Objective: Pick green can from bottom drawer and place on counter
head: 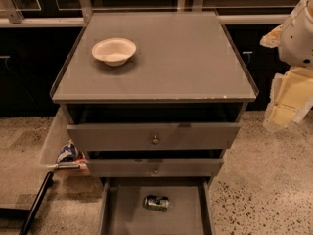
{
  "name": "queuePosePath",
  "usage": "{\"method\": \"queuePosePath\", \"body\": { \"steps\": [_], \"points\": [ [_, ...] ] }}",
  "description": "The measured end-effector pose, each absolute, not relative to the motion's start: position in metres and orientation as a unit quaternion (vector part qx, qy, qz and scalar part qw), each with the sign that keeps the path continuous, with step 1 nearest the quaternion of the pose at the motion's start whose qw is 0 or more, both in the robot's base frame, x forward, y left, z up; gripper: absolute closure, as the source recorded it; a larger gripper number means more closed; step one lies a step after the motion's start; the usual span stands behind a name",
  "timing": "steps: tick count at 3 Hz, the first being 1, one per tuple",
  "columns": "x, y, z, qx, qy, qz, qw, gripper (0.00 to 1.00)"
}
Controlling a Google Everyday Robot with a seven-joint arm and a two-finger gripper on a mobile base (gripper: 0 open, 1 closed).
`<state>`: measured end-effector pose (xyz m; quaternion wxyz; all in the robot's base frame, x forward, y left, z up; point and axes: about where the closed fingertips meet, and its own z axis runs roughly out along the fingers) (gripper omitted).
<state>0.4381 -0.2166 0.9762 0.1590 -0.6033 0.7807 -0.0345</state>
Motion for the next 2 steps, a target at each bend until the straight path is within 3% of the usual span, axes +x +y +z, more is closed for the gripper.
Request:
{"method": "queuePosePath", "body": {
  "steps": [2],
  "points": [
    [0.436,-0.22,0.946,-0.598,0.788,-0.011,0.15,0.0]
  ]
}}
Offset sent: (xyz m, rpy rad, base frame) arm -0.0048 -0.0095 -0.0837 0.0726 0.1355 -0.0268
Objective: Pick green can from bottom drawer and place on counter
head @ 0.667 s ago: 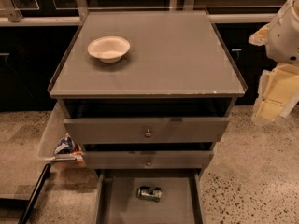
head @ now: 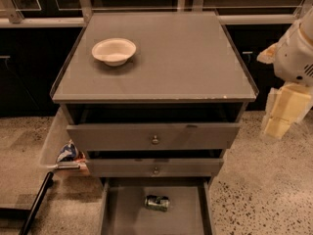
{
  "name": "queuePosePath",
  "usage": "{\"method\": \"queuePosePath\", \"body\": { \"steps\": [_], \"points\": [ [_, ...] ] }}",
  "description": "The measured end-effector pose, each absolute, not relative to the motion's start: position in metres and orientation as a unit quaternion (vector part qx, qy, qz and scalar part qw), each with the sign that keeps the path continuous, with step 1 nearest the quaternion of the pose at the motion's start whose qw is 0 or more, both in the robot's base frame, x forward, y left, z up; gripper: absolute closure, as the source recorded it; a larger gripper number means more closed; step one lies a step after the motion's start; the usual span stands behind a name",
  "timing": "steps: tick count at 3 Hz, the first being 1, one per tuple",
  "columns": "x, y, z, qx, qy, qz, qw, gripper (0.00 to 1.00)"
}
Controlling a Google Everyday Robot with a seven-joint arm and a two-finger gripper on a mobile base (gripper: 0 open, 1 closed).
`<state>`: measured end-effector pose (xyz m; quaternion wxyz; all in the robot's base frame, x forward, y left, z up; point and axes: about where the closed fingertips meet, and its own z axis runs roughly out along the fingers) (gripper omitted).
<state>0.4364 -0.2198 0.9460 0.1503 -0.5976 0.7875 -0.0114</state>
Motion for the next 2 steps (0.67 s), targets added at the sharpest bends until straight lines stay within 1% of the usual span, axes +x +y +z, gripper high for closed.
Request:
{"method": "queuePosePath", "body": {
  "steps": [1,2],
  "points": [
    [0.426,-0.226,0.877,-0.582,0.801,0.037,0.133,0.0],
    [0.397,-0.228,0.791,-0.571,0.811,0.089,0.093,0.0]
  ]
}}
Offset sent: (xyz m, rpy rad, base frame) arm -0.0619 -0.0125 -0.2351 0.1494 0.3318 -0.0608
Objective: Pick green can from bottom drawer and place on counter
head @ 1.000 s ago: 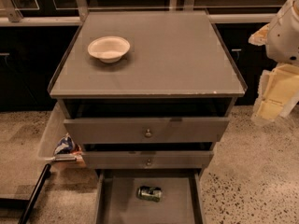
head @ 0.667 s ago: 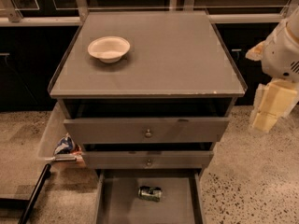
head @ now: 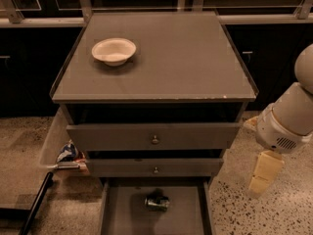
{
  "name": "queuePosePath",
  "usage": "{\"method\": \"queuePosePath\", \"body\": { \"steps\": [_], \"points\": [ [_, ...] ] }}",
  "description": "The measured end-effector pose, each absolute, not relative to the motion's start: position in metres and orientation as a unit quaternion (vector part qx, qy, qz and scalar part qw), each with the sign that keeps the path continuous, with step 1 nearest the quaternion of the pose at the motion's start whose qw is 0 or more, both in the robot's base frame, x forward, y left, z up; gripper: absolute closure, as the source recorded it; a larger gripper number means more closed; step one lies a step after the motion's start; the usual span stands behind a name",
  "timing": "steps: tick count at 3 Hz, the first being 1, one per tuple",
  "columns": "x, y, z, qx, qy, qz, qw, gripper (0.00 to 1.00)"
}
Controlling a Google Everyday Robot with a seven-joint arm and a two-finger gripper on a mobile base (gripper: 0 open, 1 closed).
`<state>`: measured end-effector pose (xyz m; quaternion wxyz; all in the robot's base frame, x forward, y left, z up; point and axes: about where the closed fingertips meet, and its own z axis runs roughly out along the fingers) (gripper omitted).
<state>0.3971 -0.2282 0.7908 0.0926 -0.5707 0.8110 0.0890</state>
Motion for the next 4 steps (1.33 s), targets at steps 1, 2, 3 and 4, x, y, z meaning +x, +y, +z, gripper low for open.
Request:
{"method": "queuePosePath", "body": {
  "steps": [1,2,3,4],
  "points": [
    [0.397,-0.228,0.791,-0.571,0.811,0.089,0.093,0.0],
    [0.395,-0.213,0.758,-0.574,0.805,0.115,0.094,0.0],
    [0.397,-0.19,0.693,-0.581,0.796,0.148,0.088,0.0],
    [0.396,-0.173,0.644,-0.582,0.784,0.178,0.124,0.0]
  ]
}}
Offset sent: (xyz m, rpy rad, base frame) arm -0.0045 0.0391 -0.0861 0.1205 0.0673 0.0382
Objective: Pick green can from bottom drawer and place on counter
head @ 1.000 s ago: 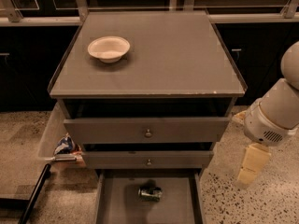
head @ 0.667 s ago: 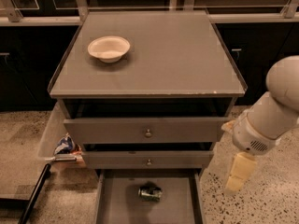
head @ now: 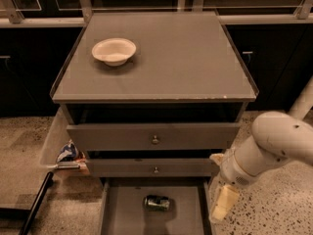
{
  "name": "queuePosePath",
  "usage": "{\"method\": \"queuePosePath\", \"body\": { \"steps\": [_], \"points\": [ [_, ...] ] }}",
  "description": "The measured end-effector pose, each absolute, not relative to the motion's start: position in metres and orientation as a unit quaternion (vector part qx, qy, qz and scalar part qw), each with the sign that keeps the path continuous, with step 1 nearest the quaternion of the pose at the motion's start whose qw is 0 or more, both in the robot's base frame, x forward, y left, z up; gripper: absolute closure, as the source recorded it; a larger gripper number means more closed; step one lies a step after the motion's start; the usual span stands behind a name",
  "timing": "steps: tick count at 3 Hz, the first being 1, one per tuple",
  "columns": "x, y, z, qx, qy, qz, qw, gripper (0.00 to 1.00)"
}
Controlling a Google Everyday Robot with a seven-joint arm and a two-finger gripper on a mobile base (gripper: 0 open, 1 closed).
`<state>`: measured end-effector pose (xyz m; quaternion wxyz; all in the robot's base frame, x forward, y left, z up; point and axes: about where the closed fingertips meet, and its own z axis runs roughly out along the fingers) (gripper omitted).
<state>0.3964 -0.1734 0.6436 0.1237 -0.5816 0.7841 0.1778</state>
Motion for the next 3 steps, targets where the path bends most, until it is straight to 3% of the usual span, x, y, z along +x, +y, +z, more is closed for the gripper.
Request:
{"method": "queuePosePath", "body": {
  "steps": [1,3],
  "points": [
    [0.3922,-0.1651,0.6077,-0.589,0.768,0.187,0.168,0.0],
    [0.3947,-0.1653,0.6068,-0.591,0.766,0.182,0.173,0.0]
  ]
}}
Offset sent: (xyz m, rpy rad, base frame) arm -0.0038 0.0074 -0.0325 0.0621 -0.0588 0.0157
